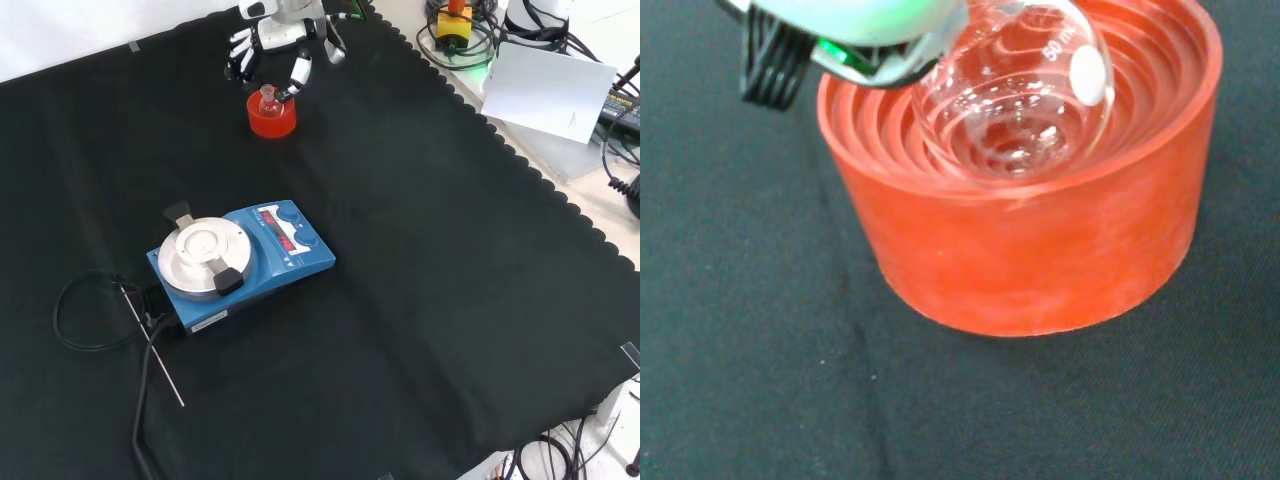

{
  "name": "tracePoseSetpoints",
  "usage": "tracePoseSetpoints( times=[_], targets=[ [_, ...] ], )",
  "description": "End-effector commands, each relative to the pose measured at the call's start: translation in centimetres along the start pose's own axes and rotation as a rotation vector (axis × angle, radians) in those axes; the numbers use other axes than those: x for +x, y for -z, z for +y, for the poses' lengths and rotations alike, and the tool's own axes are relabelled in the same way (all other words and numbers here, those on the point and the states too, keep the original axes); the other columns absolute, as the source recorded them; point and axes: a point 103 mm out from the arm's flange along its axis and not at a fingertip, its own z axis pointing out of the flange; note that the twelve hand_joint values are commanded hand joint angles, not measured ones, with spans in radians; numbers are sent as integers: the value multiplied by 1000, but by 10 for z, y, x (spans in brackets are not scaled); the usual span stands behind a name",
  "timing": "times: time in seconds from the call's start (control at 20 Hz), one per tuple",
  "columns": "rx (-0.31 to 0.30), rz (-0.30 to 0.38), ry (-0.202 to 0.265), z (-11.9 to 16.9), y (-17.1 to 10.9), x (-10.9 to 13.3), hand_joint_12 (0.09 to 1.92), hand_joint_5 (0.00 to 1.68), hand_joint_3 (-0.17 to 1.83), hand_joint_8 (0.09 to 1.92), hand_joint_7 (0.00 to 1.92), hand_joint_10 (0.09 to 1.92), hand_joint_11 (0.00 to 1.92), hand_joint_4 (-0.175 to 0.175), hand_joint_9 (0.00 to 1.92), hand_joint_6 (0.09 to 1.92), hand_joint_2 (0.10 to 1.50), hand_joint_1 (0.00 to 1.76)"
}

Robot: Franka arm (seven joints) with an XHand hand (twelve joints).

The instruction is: Pick up the round-bottom flask.

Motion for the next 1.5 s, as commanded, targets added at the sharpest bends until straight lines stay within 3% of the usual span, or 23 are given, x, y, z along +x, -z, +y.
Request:
tracePoseSetpoints(
  times=[0.05,0.25,0.5,0.65,0.9,1.05,1.15,1.2,1.35,1.5],
  targets=[
    [-29,3,16,1,0,-3,1399,896,638,736,359,678,179,-78,563,795,638,944],
    [-21,3,28,2,-1,0,1396,904,638,734,369,673,191,-77,573,786,639,947],
    [-17,13,29,2,-1,1,1392,773,639,722,352,653,181,-74,560,839,617,959],
    [-17,0,29,2,-2,15,1393,749,643,721,346,653,172,-72,553,847,612,961],
    [-23,9,30,2,-1,2,1399,809,654,725,344,659,168,-71,551,846,608,960],
    [-22,-8,27,2,-2,1,1397,928,662,729,361,662,174,-70,563,797,621,969],
    [-20,-18,25,3,-2,1,1399,1042,462,734,378,664,184,89,574,838,790,1029],
    [-22,-19,24,3,-2,1,1396,1071,364,733,384,661,189,132,579,837,854,1045],
    [-47,-29,24,2,0,1,1389,1107,256,730,405,656,206,171,600,822,921,1063],
    [-58,-38,18,2,2,0,1358,1132,395,699,462,606,251,160,661,830,849,1079]
  ],
)
